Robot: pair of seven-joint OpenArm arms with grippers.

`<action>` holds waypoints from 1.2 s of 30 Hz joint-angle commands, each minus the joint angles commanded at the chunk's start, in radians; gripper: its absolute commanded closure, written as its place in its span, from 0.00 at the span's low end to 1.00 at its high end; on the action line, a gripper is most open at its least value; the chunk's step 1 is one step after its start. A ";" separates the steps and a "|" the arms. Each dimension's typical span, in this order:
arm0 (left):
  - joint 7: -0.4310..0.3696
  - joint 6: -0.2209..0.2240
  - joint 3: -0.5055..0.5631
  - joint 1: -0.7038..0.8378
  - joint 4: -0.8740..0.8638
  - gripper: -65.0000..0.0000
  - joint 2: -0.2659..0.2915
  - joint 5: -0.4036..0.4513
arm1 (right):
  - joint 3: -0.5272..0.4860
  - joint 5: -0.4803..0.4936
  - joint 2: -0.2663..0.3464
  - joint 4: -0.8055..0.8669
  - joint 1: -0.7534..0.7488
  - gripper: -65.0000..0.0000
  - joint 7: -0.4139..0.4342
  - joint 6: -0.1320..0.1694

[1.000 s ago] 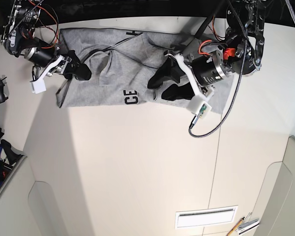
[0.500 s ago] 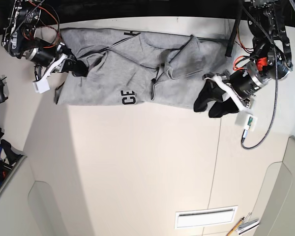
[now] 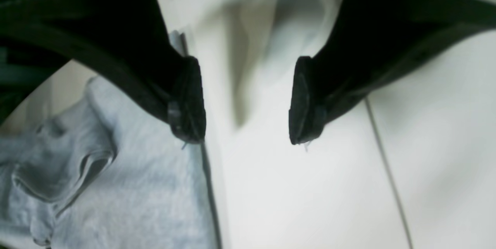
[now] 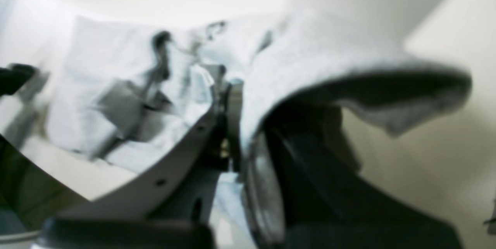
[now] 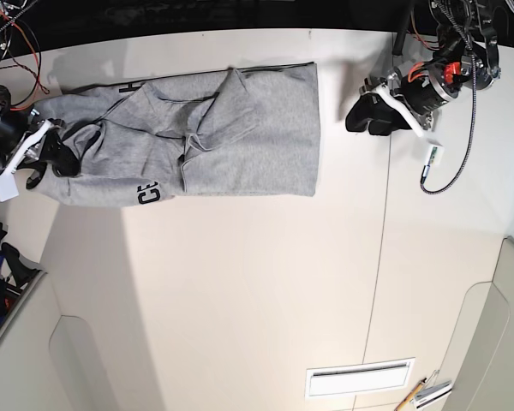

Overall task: Fold the T-shirt properly
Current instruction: 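Grasp the bundled shirt with the right gripper and fold it over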

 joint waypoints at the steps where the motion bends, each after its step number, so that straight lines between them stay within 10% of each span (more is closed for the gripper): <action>1: -0.010 0.000 0.023 0.000 -0.033 0.42 0.000 0.001 | -0.001 0.000 -0.008 0.027 0.000 1.00 0.000 0.000; 10: -0.032 0.000 0.249 -0.012 -0.097 0.42 0.026 0.047 | -0.215 -0.100 -0.156 0.221 0.000 1.00 0.002 -0.012; 19: -0.031 0.000 0.256 -0.028 -0.097 0.42 0.064 0.057 | -0.573 -0.354 -0.328 0.221 0.000 1.00 0.080 -0.023; 36: 0.069 0.000 0.033 -0.027 0.122 0.43 0.063 -0.067 | -0.762 -0.491 -0.373 0.185 0.028 1.00 0.166 -0.056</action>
